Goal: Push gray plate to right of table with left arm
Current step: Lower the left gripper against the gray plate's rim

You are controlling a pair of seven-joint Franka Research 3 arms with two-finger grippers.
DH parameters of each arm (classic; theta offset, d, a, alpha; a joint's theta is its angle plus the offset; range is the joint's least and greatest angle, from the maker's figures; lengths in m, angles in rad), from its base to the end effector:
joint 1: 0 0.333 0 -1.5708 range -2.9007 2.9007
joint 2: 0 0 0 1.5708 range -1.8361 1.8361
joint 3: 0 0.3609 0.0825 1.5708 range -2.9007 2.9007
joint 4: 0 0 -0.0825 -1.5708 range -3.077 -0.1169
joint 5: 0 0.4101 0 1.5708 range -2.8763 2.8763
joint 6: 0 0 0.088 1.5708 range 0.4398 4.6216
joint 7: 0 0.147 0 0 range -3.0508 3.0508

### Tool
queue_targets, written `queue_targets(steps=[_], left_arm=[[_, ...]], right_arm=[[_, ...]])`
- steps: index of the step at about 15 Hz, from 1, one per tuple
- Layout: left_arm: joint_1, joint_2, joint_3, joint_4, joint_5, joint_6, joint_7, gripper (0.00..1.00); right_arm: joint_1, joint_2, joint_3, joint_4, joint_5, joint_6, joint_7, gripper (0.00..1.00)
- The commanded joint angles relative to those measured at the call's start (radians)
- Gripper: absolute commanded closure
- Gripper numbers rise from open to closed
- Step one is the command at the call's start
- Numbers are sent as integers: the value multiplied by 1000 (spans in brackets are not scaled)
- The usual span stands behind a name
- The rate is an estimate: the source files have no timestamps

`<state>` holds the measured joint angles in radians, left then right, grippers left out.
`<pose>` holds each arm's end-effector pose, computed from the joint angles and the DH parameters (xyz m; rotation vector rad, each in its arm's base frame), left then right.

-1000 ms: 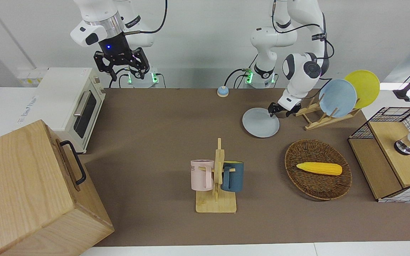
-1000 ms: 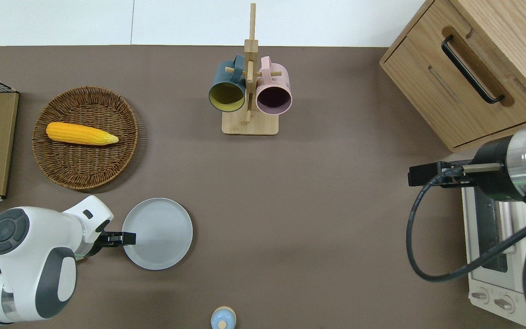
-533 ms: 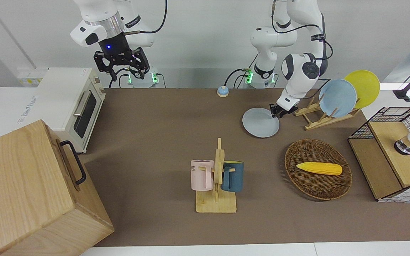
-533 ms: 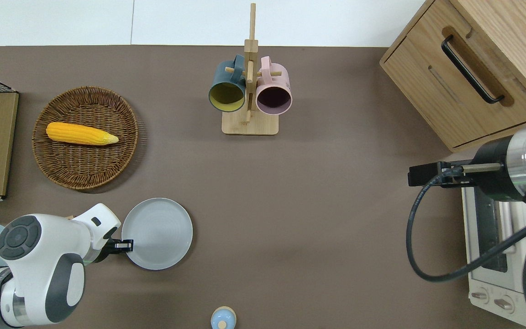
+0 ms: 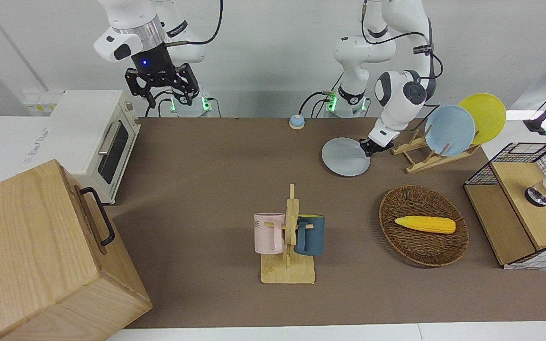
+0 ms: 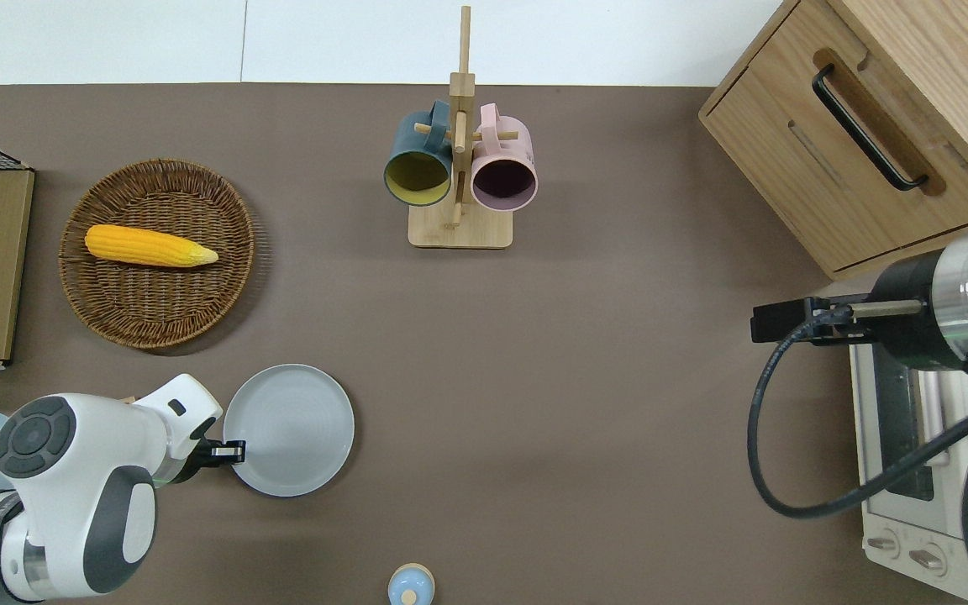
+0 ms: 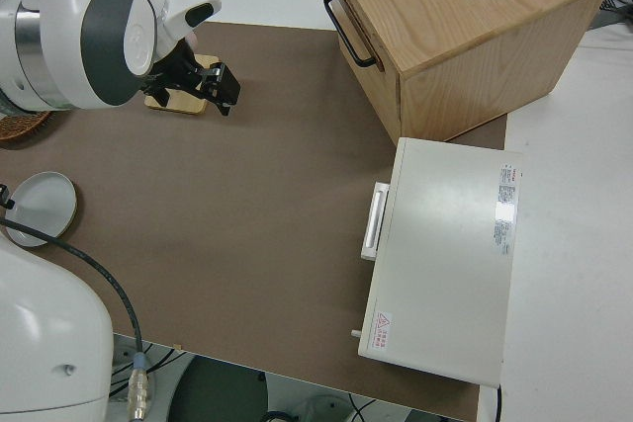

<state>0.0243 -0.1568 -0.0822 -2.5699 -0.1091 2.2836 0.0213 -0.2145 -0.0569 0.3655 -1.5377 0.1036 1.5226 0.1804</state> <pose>0.4272 -0.0297 0.2941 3.0724 -0.0010 -0.2008 0.5485 0.1059 0.6722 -3.0530 0.0345 -0.0363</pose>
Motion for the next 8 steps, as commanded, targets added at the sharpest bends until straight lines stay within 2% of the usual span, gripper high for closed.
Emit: queue_targets(steps=[1, 6, 8], left_arm=[[-21, 9, 9, -18, -20, 33, -3, 1000], [-56, 11, 9, -16, -20, 37, -84, 1000], [-110, 13, 9, -13, -23, 42, -144, 1000]], right_arm=[[-6, 6, 4, 14, 16, -5, 2, 5], [-6, 6, 3, 14, 16, -5, 2, 5], [-6, 6, 3, 14, 16, -5, 2, 5]])
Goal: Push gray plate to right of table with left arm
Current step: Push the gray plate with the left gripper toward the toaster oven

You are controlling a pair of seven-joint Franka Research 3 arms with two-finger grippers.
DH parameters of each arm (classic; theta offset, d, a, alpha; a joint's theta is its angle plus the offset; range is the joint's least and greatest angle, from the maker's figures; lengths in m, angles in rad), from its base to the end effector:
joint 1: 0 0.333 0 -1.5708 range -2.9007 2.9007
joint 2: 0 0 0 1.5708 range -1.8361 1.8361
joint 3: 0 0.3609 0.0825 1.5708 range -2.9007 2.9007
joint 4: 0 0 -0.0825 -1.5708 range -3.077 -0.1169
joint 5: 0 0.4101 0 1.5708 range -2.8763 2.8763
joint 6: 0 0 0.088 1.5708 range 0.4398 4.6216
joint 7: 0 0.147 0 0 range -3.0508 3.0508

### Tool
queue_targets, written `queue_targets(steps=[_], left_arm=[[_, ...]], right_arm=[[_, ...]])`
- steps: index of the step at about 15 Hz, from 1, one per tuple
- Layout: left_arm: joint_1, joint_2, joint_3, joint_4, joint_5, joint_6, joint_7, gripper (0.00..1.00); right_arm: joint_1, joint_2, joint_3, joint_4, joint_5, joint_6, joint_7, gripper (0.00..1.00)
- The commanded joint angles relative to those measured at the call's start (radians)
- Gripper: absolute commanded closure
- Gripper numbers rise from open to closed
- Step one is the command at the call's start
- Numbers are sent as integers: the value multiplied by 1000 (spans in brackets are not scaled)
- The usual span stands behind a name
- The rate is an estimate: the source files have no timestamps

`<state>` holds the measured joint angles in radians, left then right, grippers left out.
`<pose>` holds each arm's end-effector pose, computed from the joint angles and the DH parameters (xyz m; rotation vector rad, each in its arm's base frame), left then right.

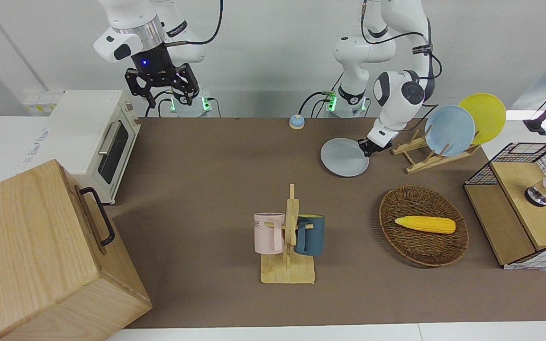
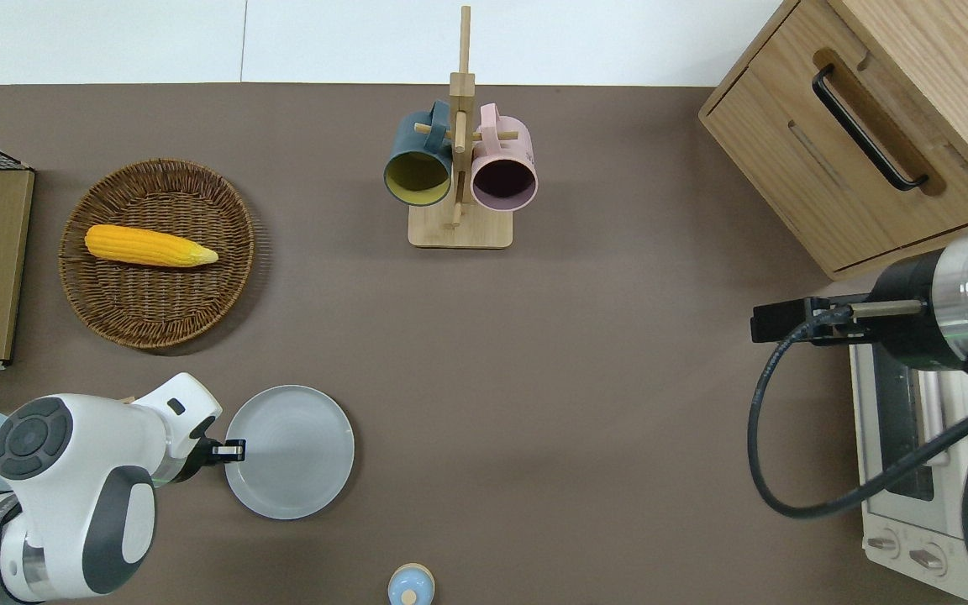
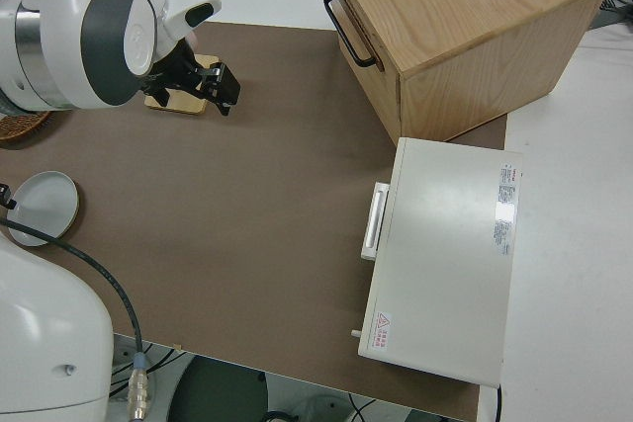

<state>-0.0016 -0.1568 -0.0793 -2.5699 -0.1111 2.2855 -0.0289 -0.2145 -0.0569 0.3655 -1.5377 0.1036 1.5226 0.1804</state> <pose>0.4267 -0.0396 0.2942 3.0750 0.0430 -0.2016 0.5485 0.1059 0.6722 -3.0530 0.0345 -0.0363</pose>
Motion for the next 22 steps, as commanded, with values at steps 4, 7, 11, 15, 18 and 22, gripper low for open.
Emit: queue_targets(steps=[4, 7, 11, 15, 18, 22], left_arm=[[-173, 13, 6, -12, -42, 45, -199, 1000], [-251, 13, 6, -7, -47, 51, -299, 1000], [-345, 22, 6, 11, -99, 52, -374, 1000], [-415, 40, -2, 49, -101, 52, -472, 1000], [-428, 51, -29, 65, -123, 78, -525, 1000], [-429, 65, -106, 71, -133, 121, -621, 1000]], right_arm=[[-6, 6, 3, 14, 16, -5, 2, 5], [-6, 6, 3, 14, 16, -5, 2, 5], [-6, 6, 3, 14, 16, -5, 2, 5], [-6, 6, 3, 14, 16, -5, 2, 5], [-6, 6, 4, 14, 16, -5, 2, 5], [-6, 6, 3, 14, 16, -5, 2, 5]])
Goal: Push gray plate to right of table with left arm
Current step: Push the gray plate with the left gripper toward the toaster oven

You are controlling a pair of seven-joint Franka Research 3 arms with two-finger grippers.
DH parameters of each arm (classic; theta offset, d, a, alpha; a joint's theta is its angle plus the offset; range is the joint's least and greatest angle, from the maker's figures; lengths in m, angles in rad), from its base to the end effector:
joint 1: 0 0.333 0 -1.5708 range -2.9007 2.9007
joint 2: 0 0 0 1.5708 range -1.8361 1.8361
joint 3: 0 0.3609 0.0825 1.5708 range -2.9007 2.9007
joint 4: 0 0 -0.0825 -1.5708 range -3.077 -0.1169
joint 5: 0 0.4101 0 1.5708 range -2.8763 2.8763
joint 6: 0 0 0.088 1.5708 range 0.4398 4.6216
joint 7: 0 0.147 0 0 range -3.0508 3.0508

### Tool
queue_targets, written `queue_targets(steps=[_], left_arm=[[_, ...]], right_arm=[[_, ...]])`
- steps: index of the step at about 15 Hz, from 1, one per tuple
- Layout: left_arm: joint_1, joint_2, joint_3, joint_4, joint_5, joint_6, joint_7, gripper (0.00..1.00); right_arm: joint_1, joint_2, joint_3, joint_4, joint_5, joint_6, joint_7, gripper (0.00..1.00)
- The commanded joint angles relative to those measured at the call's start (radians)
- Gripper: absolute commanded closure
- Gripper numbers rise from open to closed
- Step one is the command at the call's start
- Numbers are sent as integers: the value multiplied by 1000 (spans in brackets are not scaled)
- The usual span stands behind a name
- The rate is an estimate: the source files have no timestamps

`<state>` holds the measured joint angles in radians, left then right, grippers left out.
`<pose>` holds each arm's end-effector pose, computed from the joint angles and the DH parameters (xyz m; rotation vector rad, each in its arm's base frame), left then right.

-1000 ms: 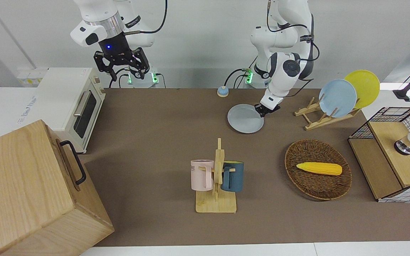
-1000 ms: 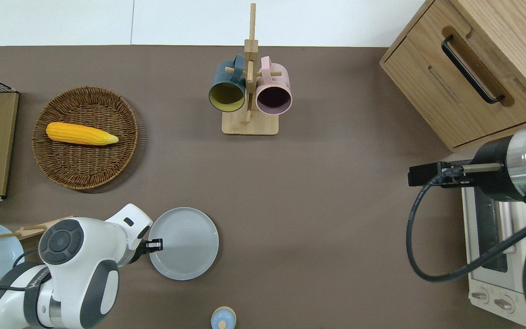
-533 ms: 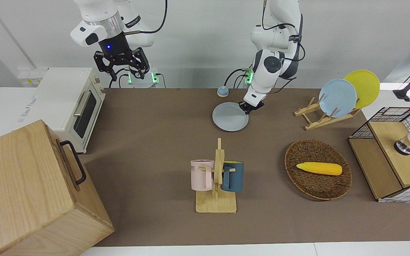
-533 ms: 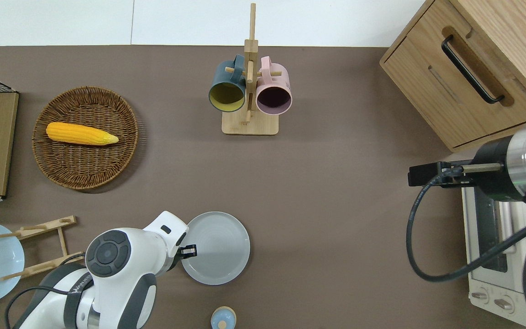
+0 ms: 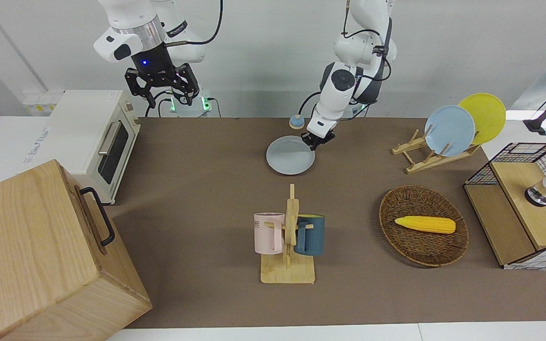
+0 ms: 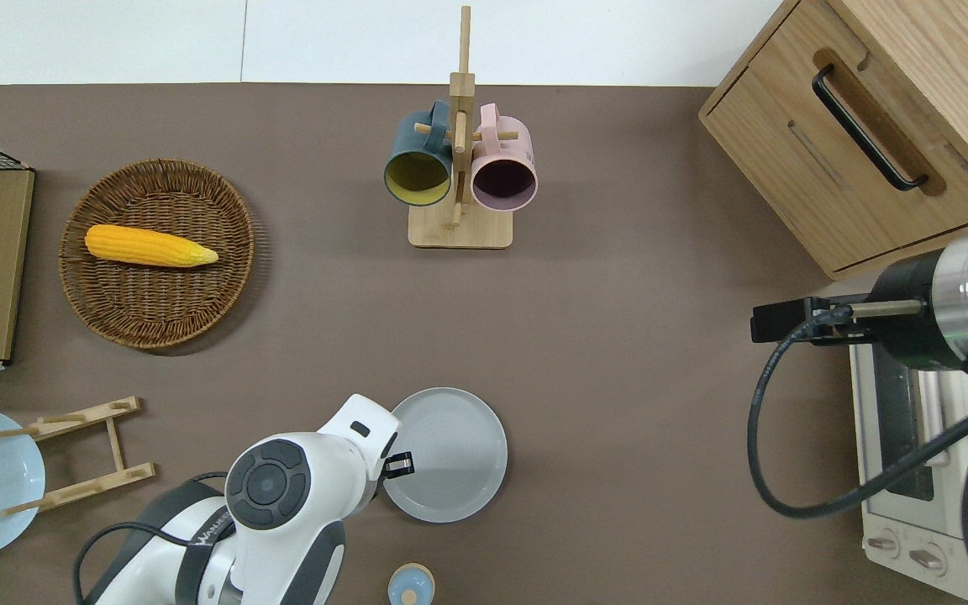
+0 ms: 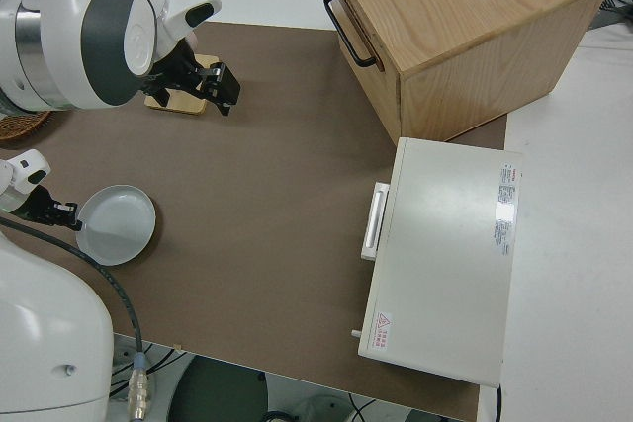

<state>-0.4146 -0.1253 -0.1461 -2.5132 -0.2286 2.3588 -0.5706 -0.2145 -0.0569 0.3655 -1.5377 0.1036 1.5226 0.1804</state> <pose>0.3868 -0.2528 0.3093 3.0229 0.2668 -0.1512 0.5485 0.1059 0.6722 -3.0530 0.0345 -0.0363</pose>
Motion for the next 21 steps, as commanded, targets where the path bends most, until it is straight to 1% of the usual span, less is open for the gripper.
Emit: queue_targets(steps=[1, 3, 4, 6, 10, 14, 16, 18, 21], left_arm=[[-16, 47, -62, 16, -15, 80, -118, 1000], [-16, 91, -107, 37, -14, 138, -182, 1000], [-16, 114, -118, 57, -14, 142, -202, 1000], [-16, 142, -125, 91, -12, 142, -232, 1000], [-33, 161, -142, 114, -3, 171, -300, 1000], [-46, 167, -178, 145, 0, 177, -359, 1000], [-47, 182, -194, 168, 0, 177, -379, 1000], [-56, 205, -204, 191, 0, 177, -400, 1000], [-81, 231, -204, 217, 21, 178, -443, 1000]], right_arm=[[-6, 6, 3, 14, 16, -5, 2, 5], [-6, 6, 3, 14, 16, -5, 2, 5], [-6, 6, 3, 14, 16, -5, 2, 5], [-6, 6, 3, 14, 16, -5, 2, 5], [-6, 6, 3, 14, 16, -5, 2, 5], [-6, 6, 3, 14, 16, -5, 2, 5], [-6, 6, 3, 14, 16, -5, 2, 5], [-6, 6, 3, 14, 16, -5, 2, 5], [-6, 6, 3, 14, 16, -5, 2, 5]])
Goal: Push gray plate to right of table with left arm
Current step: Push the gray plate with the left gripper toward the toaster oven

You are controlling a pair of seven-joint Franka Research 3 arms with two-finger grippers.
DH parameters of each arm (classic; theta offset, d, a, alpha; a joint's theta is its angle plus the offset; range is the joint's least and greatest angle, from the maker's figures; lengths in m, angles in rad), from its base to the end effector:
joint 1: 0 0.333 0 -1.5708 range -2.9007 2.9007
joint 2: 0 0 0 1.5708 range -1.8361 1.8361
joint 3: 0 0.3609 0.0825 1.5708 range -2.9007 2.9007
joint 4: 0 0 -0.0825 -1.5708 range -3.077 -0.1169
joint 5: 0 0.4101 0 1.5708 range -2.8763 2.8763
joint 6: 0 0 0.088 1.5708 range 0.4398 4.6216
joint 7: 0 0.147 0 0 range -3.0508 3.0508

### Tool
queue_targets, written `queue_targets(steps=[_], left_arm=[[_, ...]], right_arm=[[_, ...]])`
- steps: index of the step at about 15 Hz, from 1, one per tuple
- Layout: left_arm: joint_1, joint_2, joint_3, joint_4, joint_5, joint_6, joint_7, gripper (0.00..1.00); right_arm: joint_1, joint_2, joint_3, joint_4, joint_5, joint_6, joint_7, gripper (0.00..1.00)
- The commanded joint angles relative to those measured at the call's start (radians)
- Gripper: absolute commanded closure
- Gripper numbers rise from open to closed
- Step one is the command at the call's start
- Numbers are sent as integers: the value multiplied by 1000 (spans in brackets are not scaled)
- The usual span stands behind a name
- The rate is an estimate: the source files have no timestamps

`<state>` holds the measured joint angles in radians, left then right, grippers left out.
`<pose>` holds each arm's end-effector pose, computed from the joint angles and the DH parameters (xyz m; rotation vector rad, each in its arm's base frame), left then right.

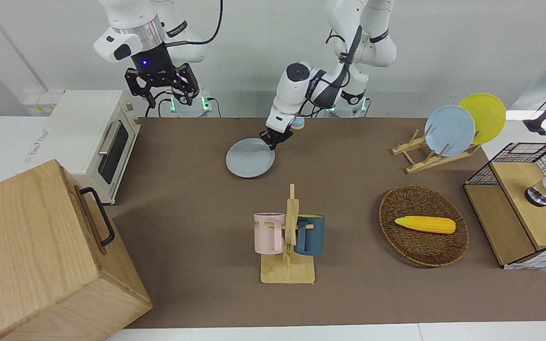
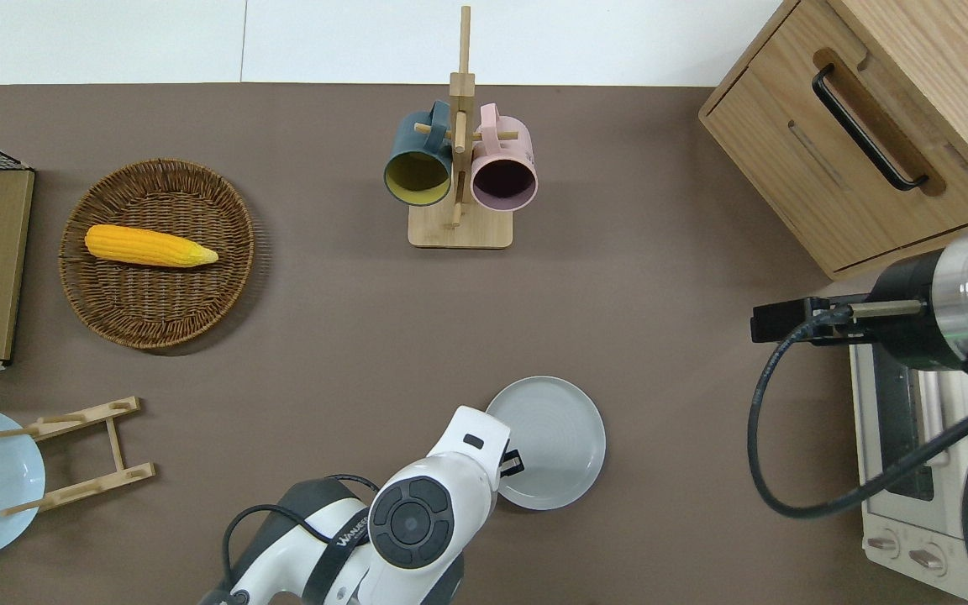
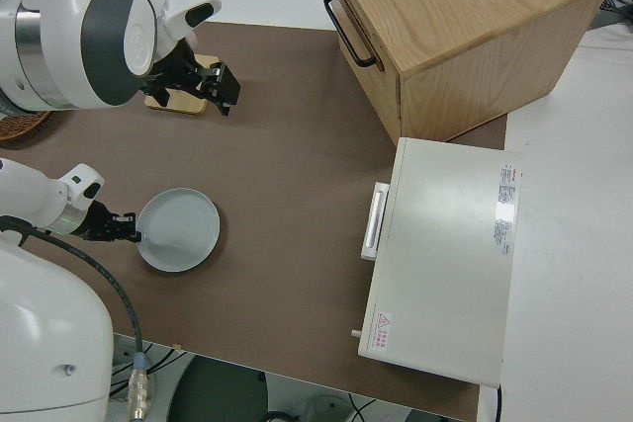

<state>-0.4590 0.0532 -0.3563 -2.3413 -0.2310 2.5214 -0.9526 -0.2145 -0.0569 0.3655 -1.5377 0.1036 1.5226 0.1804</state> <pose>0.3727 -0.4005 0.3116 2.9004 0.4660 -0.0680 0.5485 0.1059 0.6722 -3.0530 0.0345 -0.0363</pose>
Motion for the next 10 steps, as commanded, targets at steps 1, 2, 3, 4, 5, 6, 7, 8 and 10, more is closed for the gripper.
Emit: queue_targets(steps=[1, 2, 3, 4, 5, 6, 7, 8, 10], left_arm=[[-52, 71, 7, 51, 38, 22, -86, 1000], [-62, 79, 7, 53, 56, 37, -107, 1000], [-73, 92, 7, 56, 67, 62, -129, 1000], [-84, 102, 7, 62, 73, 72, -142, 1000], [-92, 114, 7, 75, 73, 73, -152, 1000], [-98, 120, 7, 88, 73, 73, -161, 1000], [-101, 131, 7, 97, 73, 73, -167, 1000], [-102, 138, 7, 105, 73, 73, -167, 1000], [-113, 152, 7, 111, 75, 74, -167, 1000]], right_arm=[[-6, 6, 4, 14, 16, -5, 2, 5], [-6, 6, 3, 14, 16, -5, 2, 5], [-6, 6, 3, 14, 16, -5, 2, 5], [-6, 6, 3, 14, 16, -5, 2, 5], [-6, 6, 3, 14, 16, -5, 2, 5], [-6, 6, 3, 14, 16, -5, 2, 5], [-6, 6, 3, 14, 16, -5, 2, 7], [-6, 6, 4, 14, 16, -5, 2, 5], [-6, 6, 3, 14, 16, -5, 2, 5]])
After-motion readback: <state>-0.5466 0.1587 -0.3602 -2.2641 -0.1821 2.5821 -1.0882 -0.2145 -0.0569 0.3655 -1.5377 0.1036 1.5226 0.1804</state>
